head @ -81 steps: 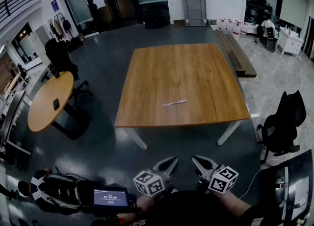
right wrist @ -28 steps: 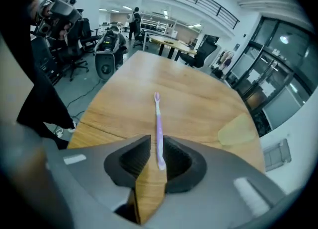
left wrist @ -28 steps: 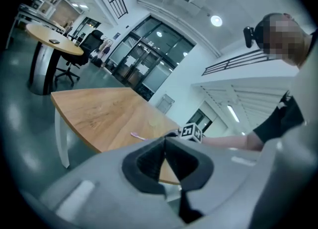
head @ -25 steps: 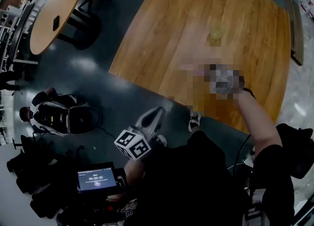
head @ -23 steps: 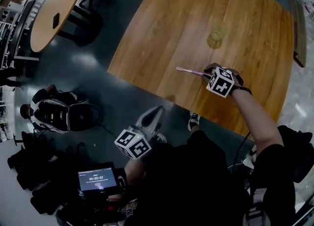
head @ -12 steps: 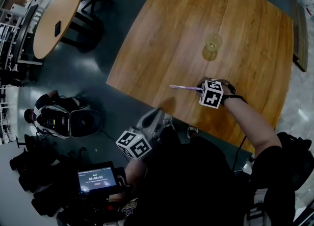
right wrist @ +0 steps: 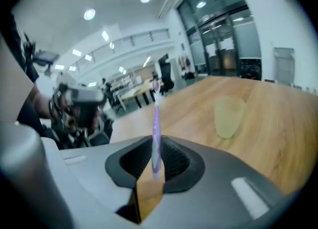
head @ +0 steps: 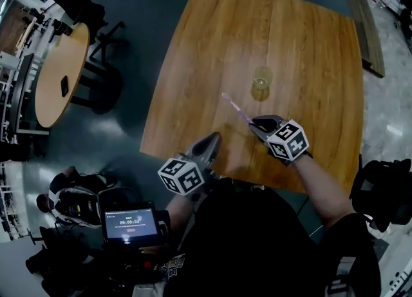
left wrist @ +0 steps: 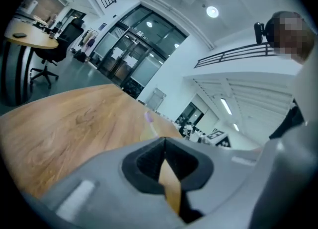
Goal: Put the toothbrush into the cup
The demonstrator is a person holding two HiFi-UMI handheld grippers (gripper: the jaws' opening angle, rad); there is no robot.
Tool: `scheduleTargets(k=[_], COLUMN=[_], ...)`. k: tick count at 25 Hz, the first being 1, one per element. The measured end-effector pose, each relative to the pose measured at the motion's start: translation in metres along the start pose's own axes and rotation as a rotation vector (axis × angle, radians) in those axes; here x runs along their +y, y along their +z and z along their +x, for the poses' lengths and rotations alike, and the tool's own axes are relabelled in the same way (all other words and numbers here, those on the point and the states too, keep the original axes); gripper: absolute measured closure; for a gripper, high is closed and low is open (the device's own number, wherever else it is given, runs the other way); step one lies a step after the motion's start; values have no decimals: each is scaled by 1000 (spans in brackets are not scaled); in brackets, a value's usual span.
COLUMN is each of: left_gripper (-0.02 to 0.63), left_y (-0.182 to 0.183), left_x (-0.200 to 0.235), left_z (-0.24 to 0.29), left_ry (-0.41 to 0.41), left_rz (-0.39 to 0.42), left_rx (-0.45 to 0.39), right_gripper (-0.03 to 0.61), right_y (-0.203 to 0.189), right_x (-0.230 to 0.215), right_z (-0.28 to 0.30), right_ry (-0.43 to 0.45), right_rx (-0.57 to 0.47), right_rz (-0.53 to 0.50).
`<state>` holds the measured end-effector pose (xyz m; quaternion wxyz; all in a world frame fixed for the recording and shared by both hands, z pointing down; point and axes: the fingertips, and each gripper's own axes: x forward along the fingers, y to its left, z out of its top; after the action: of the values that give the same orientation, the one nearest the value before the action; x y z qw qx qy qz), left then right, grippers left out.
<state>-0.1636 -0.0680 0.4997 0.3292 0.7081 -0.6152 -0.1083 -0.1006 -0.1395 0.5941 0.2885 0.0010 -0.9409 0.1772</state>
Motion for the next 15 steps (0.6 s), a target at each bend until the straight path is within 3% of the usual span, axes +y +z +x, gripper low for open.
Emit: scheduleTargets(k=[3,5,8,12,14,15], left_gripper=[610,549,511,511,578,582], left_y=[32,50,71,80,80,79], left_x=[-10,-27,-58,-86,-97,-102], left_z=[30,47,74,97,101,101], left_ry=[-91,-178,-320,-420,-459,-477], left_rz=[36,42,39,59,73,76], left_rx=[-15,-19,-16,9,24,29], right_gripper=[517,517,517,517,517,517], right_y=[55,74,83,76,73,72], right_x=[18,30,38,41,41,40], right_z=[-33,-50,-64,-79,-85,-88], right_ry=[-44,-86,-142,-208,-237,-249], right_rx=[-311,-421,-463,-446,-448,-455], right_rz=[171,210,196,129,119,120])
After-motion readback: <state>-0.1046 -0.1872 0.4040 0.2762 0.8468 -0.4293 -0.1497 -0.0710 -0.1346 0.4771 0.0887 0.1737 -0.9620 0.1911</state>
